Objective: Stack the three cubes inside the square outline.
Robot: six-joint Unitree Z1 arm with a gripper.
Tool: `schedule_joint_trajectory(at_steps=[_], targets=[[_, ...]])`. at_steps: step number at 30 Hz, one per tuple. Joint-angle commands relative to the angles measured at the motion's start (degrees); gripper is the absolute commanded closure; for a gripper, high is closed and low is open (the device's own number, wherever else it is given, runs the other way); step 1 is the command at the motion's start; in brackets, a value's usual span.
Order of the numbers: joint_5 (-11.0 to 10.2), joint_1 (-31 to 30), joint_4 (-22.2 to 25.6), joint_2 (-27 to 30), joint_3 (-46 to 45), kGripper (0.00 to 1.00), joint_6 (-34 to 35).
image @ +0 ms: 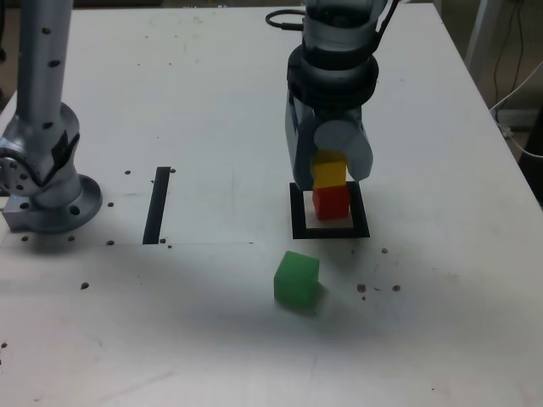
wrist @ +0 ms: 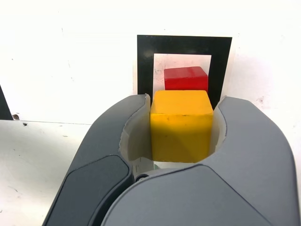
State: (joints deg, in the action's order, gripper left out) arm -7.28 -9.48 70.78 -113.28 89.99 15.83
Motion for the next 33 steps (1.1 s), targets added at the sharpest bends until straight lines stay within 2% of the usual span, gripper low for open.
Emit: schedule_joint_trajectory(at_steps=[1,11,15,18,20,25,27,29,33], targets=[[0.2,0.34,-0.37,-0.67,0.26,0.93,-0.23],[0.48,1.14,-0.74,-2.3,-0.02,0.91,-0.71],[0.7,1.88,-1.0,-2.96,0.05,0.84,-1.0],[1.24,2.27,-1.16,-3.33,0.36,0.74,-1.47],[1.53,2.42,-1.21,-3.43,0.44,0.63,-1.76],[1.39,2.59,-2.87,-3.33,0.23,0.2,-2.93],[1.28,2.73,-3.63,-3.19,-0.08,0.07,-3.34],[1.17,2.91,-3.87,-2.95,-0.43,0.01,-3.43],[0.47,3.15,-3.75,-1.84,-0.81,0.01,-3.36]])
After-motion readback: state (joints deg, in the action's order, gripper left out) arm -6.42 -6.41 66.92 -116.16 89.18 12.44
